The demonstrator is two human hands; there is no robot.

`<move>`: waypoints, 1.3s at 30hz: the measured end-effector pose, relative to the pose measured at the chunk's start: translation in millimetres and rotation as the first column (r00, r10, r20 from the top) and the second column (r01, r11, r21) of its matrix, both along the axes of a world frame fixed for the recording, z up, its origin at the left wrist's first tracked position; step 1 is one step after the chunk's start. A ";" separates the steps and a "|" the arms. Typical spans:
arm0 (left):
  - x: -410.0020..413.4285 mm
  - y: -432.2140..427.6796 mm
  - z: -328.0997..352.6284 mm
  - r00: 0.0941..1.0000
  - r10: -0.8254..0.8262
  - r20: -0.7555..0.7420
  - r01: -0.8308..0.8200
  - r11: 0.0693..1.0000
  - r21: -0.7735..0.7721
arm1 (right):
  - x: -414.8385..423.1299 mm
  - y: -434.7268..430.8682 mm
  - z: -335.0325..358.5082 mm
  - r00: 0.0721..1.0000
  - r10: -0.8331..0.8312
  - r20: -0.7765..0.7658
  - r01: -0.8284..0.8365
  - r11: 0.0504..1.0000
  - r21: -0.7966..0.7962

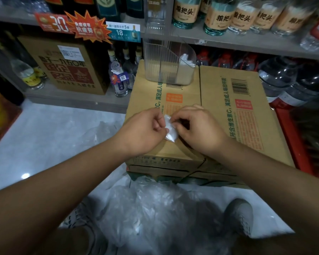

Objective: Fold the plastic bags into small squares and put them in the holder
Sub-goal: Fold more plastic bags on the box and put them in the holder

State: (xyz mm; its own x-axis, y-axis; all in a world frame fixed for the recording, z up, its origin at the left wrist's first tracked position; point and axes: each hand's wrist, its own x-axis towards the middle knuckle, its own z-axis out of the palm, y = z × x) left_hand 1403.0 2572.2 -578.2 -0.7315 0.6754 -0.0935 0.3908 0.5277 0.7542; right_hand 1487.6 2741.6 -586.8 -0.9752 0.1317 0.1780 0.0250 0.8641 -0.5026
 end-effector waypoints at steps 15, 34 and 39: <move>26.2 -43.9 -13.8 0.856 -0.289 -0.429 0.301 0.953 -0.041 | 43.6 -14.5 7.5 0.987 0.156 0.049 -0.154 0.987 -0.032; 1.3 -8.6 -0.7 0.995 -0.095 -0.030 0.099 0.973 0.208 | 32.5 -16.8 42.2 0.999 0.009 -0.040 -0.021 0.955 -0.297; -22.6 -1.7 17.5 0.998 -0.041 0.043 0.033 0.986 0.161 | 7.2 18.6 68.6 0.993 -0.107 -0.050 0.091 0.964 -0.251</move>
State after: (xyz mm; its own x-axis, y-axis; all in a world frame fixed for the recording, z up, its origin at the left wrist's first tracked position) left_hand 1380.4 2570.6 -560.8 -0.7031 0.7109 -0.0150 0.3705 0.3843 0.8456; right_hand 1494.8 2760.2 -518.2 -0.9430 0.2750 0.1874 0.0662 0.7069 -0.7042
